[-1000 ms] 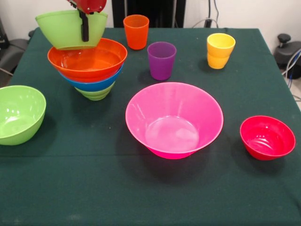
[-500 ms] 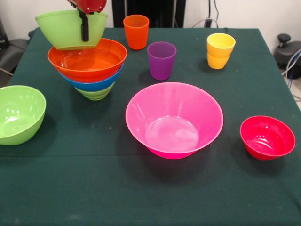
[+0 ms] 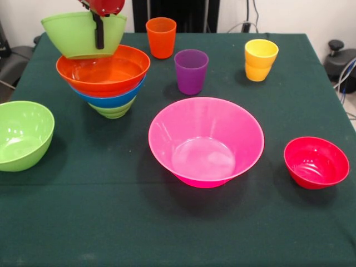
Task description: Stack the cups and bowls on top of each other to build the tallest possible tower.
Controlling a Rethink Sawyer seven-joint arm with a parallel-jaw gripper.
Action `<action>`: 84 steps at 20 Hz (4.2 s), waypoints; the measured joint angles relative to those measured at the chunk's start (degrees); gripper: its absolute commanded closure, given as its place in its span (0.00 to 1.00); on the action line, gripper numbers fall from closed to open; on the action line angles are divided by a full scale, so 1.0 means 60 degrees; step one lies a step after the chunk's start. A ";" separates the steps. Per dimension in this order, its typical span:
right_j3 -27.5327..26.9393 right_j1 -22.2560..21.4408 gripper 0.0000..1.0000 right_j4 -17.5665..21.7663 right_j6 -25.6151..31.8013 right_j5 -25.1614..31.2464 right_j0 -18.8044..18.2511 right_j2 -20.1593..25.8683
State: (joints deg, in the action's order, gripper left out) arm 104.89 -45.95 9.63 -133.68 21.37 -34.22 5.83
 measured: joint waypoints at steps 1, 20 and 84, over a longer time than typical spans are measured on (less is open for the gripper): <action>0.0000 -0.0001 0.00 0.0000 0.0000 0.0000 -0.0049 0.0019; 0.0000 -0.0002 0.00 0.0002 0.0000 0.0000 0.0391 0.0023; -0.1218 -0.0656 0.00 -0.0067 0.0000 0.1079 0.0785 0.0008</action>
State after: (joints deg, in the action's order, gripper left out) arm 97.58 -49.88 9.22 -133.68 27.84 -29.51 5.88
